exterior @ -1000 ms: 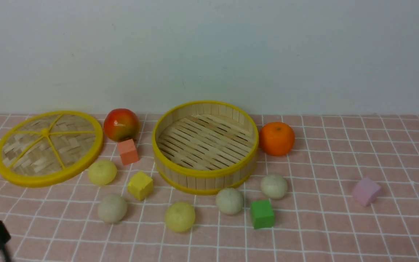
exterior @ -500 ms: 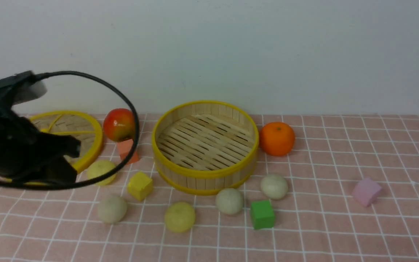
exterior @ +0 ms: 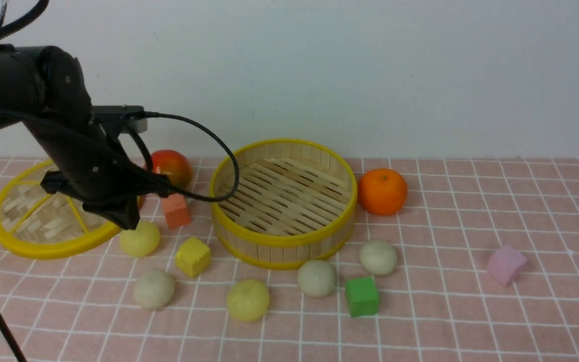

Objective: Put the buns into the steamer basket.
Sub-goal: Use the left arm to grab a steamed stuffed bun

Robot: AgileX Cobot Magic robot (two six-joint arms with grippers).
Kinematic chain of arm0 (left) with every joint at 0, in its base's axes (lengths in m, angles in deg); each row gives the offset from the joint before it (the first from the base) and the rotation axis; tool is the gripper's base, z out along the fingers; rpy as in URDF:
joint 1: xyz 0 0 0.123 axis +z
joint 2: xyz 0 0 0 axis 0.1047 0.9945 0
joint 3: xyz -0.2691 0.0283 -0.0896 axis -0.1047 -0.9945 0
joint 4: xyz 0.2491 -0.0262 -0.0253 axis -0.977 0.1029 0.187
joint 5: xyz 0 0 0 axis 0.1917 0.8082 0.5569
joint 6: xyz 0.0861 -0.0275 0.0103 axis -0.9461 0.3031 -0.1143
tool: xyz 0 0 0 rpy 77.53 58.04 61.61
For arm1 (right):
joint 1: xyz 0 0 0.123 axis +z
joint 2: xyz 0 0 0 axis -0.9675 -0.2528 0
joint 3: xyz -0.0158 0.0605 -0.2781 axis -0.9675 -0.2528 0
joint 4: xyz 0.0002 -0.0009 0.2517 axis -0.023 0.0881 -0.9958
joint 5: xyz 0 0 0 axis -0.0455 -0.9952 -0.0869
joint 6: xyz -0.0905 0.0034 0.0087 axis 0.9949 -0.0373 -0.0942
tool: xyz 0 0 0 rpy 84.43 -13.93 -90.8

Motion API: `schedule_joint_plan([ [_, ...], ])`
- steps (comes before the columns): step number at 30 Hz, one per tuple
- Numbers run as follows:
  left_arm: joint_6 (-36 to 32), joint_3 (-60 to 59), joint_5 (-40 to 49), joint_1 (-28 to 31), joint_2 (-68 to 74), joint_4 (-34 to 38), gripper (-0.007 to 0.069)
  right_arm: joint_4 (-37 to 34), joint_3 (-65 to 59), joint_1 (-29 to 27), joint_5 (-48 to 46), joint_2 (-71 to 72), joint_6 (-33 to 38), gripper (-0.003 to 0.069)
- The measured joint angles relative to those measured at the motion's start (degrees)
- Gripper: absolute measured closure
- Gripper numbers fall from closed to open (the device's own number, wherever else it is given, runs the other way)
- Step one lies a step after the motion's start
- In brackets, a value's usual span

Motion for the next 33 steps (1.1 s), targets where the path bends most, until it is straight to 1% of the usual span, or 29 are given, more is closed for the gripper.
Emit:
schedule_joint_plan([
  [3, -0.5, 2.2, -0.2, 0.9, 2.4, 0.1, 0.0500, 0.0, 0.0, 0.0, 0.0, 0.0, 0.0, 0.0419],
  [4, -0.6, 2.5, -0.4, 0.9, 2.7, 0.3, 0.0486, 0.0, 0.0, 0.0, 0.0, 0.0, 0.0, 0.0419],
  [6, -1.2, 2.8, -1.6, 0.9, 4.3, 0.7, 0.0399, 0.0, 0.0, 0.0, 0.0, 0.0, 0.0, 0.0419],
  [8, -1.2, 2.8, -2.3, 0.9, 5.1, 1.0, 0.0335, 0.0, 0.0, 0.0, 0.0, 0.0, 0.0, 0.0419],
  [12, -1.2, 2.8, -3.8, 0.9, 6.1, 1.0, 0.0295, 0.0, 0.0, 0.0, 0.0, 0.0, 0.0, 0.0419],
  [20, -1.2, 3.1, -5.8, 0.9, 8.7, 0.4, 0.0291, 0.0, 0.0, 0.0, 0.0, 0.0, 0.0, 0.0419],
  [24, -1.2, 3.1, -5.8, 0.9, 9.4, -0.9, 0.0303, 0.0, 0.0, 0.0, 0.0, 0.0, 0.0, 0.0419],
  [28, -1.2, 3.1, -6.0, 0.9, 10.0, -2.4, 0.0375, 0.0, 0.0, 0.0, 0.0, 0.0, 0.0, 0.0419],
  [32, -1.2, 3.1, -6.0, 0.9, 10.0, -2.7, 0.0479, 0.0, 0.0, 0.0, 0.0, 0.0, 0.0, 0.0419],
  [33, -1.2, 3.1, -6.0, 0.9, 10.0, -2.7, 0.0517, 0.0, 0.0, 0.0, 0.0, 0.0, 0.0, 0.0419],
])
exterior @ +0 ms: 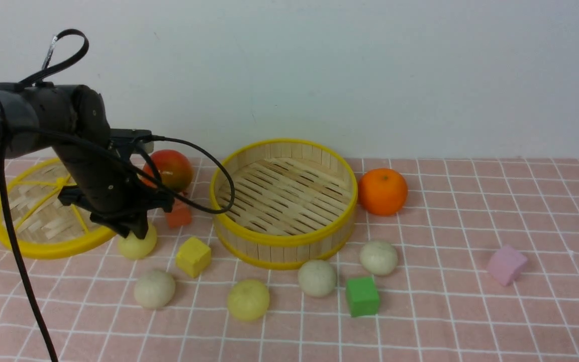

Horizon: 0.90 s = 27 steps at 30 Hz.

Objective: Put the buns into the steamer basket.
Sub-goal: Use the left arm to grab a steamed stuffed bun, then use the left arm to put the steamed stuffed bun into the steamer

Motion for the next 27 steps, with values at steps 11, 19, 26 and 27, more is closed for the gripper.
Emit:
schedule_joint_plan([
  [11, 0.0, -0.1, 0.5, -3.1, -9.6, -0.2, 0.0637, 0.0, 0.0, 0.0, 0.0, 0.0, 0.0, 0.0419],
  [19, -1.8, 0.1, -8.0, -15.3, -11.0, 0.0, 0.0637, 0.0, 0.0, 0.0, 0.0, 0.0, 0.0, 0.0419],
  [26, -1.8, 0.0, -18.5, -17.8, -5.3, -1.1, 0.0637, 0.0, 0.0, 0.0, 0.0, 0.0, 0.0, 0.0419],
  [27, -1.8, 0.0, -19.2, -17.7, -4.7, -1.1, 0.0637, 0.0, 0.0, 0.0, 0.0, 0.0, 0.0, 0.0419],
])
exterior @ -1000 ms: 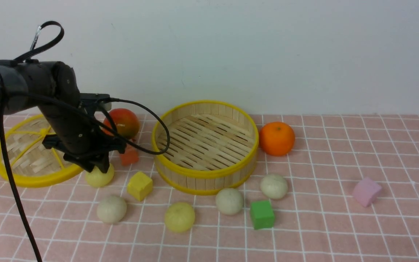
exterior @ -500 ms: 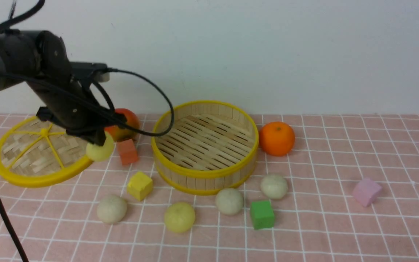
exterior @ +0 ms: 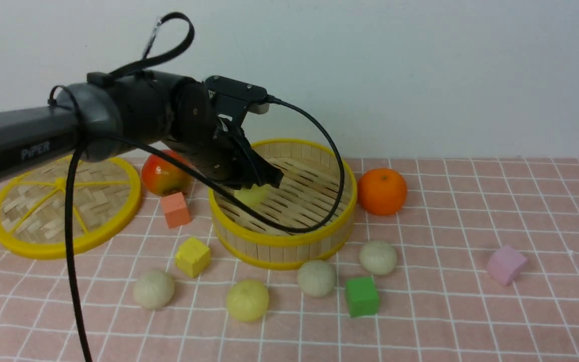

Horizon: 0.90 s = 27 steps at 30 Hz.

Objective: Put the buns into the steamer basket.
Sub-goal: Use the left arm to put the steamed stuffed bun into the steamer, then use the left arm to grab a steamed stuffed bun

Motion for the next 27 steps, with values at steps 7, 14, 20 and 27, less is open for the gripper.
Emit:
schedule_joint_plan([
  [7, 0.1, 0.0, -3.2, 0.0, 3.4, -3.8, 0.0601, 0.0, 0.0, 0.0, 0.0, 0.0, 0.0, 0.0419],
  [14, 0.2, -0.1, -4.7, 0.0, 3.6, -4.5, 0.0342, 0.0, 0.0, 0.0, 0.0, 0.0, 0.0, 0.0419],
  [20, 8.3, -0.1, 4.1, 0.0, -3.2, -4.6, 0.0131, 0.0, 0.0, 0.0, 0.0, 0.0, 0.0, 0.0419],
  [27, 12.0, -4.7, 22.5, 0.0, -18.0, -6.8, 0.0346, 0.0, 0.0, 0.0, 0.0, 0.0, 0.0, 0.0419],
])
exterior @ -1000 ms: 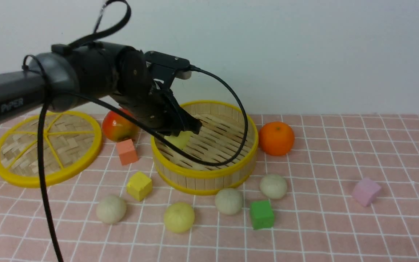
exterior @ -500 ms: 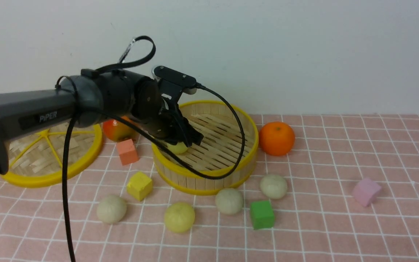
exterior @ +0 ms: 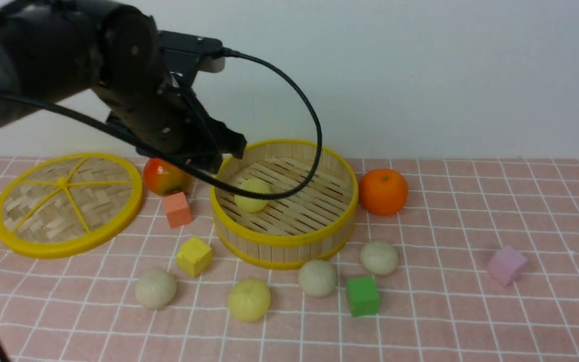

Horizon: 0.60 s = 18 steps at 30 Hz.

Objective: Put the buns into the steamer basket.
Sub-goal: Use the left arm to grab a steamed stuffed bun

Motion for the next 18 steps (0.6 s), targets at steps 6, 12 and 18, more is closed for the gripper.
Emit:
schedule_joint_plan([
  [6, 1.3, -11.5, 7.2, 0.0, -3.2, 0.3, 0.0493, 0.0, 0.0, 0.0, 0.0, 0.0, 0.0, 0.0419],
  [12, 1.5, -17.0, 1.4, 2.4, -0.2, 1.3, 0.0428, 0.0, 0.0, 0.0, 0.0, 0.0, 0.0, 0.0419],
  [18, 1.5, -17.0, -5.9, 6.2, 2.4, 2.2, 0.0308, 0.0, 0.0, 0.0, 0.0, 0.0, 0.0, 0.0419],
])
